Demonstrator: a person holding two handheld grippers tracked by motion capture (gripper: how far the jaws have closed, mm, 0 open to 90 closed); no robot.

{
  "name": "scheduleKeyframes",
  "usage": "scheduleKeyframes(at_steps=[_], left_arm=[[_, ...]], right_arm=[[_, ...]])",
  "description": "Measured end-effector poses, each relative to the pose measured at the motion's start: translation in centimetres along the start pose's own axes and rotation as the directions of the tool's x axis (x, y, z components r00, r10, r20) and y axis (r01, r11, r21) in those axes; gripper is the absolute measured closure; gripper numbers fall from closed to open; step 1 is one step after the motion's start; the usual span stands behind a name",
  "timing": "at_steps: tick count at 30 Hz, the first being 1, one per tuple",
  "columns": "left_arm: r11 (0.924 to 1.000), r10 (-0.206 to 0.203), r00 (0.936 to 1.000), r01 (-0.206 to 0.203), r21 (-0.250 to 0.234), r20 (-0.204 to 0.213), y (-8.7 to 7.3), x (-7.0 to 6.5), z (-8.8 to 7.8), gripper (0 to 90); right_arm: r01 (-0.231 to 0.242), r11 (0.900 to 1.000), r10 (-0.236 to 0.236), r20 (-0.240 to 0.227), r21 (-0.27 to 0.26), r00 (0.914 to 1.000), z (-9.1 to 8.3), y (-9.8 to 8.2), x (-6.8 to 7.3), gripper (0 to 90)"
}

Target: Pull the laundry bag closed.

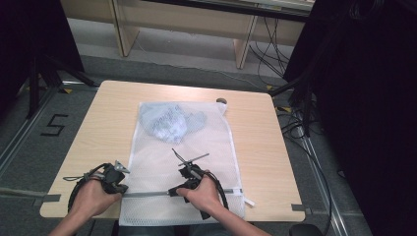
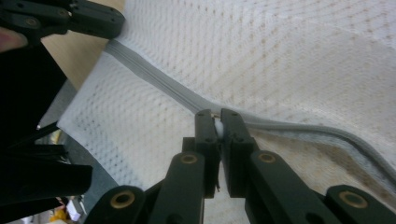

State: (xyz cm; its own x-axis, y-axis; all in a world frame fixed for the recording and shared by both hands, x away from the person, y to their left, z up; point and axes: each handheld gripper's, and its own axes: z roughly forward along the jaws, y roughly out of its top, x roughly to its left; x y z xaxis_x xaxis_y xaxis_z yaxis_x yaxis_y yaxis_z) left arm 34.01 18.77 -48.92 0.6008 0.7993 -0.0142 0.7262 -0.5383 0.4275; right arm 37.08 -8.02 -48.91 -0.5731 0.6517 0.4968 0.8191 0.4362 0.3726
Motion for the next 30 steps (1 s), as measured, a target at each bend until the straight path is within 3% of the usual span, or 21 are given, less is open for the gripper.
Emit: scheduleKeyframes(at_steps=[3,9,11,18,19,20,27,30], left_arm=[[1.0,0.0,1.0,0.0,0.001,0.0,0.0,0.0,0.0,90.0],[1.0,0.001,1.0,-0.001,-0.001,-0.001,0.0,0.0,0.0,90.0],[1.0,0.001,1.0,-0.001,0.001,0.0,0.0,0.0,0.0,90.0],[1.0,-0.002,1.0,0.002,-0.002,0.003,0.0,0.0,0.0,90.0],[1.0,-0.002,1.0,0.002,-0.002,0.003,0.0,0.0,0.0,90.0],[1.0,-0.002,1.0,0.002,-0.002,0.003,0.0,0.0,0.0,90.0],[1.0,-0.005,1.0,0.005,-0.001,0.003,0.0,0.0,0.0,90.0],[0.9999,-0.013,0.9999,0.013,-0.01,-0.001,0.0,0.0,0.1,90.0]], right_arm=[[-0.024,1.0,0.024,-0.002,-0.002,0.9997,-0.1,-0.1,0.1,87.1],[-0.018,1.0,0.018,-0.003,0.004,0.9998,-0.2,-0.1,0.0,87.1],[-0.035,0.999,0.035,0.015,0.01,0.9993,-0.2,-0.2,-0.1,87.1],[-0.011,1.0,0.011,0.02,0.008,0.9997,-0.4,-0.3,-0.6,87.1],[-0.041,0.999,0.041,0.023,0.012,0.9989,-0.5,-0.3,-0.5,87.1],[-0.026,1.0,0.026,0.018,0.004,0.9995,-0.5,-0.3,-0.4,87.1],[-0.036,0.999,0.035,0.01,0.009,0.9993,-0.6,-0.5,-0.7,87.1],[-0.011,1.0,0.011,0.017,0.005,0.9998,-0.7,-0.5,-1.0,87.1]])
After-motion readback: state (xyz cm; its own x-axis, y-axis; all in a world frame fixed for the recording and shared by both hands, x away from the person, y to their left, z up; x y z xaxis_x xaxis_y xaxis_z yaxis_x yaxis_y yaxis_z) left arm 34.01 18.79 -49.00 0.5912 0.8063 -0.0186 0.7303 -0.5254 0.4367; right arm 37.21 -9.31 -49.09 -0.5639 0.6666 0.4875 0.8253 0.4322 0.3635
